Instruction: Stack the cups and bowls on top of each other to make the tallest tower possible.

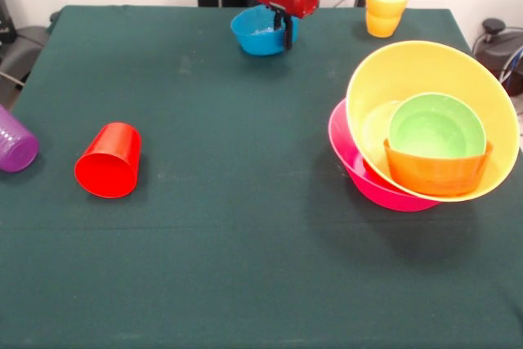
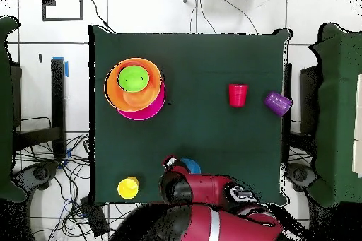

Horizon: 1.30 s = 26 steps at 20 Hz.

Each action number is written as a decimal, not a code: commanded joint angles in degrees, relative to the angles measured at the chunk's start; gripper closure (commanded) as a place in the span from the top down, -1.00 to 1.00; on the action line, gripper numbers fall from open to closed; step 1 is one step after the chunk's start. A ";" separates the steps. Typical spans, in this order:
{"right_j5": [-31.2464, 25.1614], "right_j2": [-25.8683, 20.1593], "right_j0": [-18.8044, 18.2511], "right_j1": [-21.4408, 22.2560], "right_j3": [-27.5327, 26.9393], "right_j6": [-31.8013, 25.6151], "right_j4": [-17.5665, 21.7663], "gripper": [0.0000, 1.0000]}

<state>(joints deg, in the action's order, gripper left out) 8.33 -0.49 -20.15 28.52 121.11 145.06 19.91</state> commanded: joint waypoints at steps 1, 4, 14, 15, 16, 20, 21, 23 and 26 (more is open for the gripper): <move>-13.57 -12.56 -3.17 11.81 0.36 0.52 -3.00 -1.00; -19.84 -17.13 -5.37 16.93 1.54 -0.68 -5.30 -1.00; -32.66 -21.94 -7.00 21.36 -4.30 -5.10 -8.92 -1.00; -32.41 -23.04 -7.79 21.17 -4.53 -5.12 -9.33 -1.00; -31.30 -22.83 -7.65 21.18 -5.29 -4.66 -9.03 -1.00; -30.85 -22.16 -7.01 20.61 -8.56 -3.17 -8.79 -1.00; -30.85 -22.60 -7.15 20.31 -9.33 -3.36 -8.74 -1.00; -32.25 -23.12 -7.25 19.50 -11.05 -3.62 -9.08 -1.00; -34.70 -24.15 -7.90 17.06 -14.87 -5.58 -8.79 -1.00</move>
<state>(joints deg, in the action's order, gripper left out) -18.51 -18.80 -27.52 48.87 114.68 145.06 12.68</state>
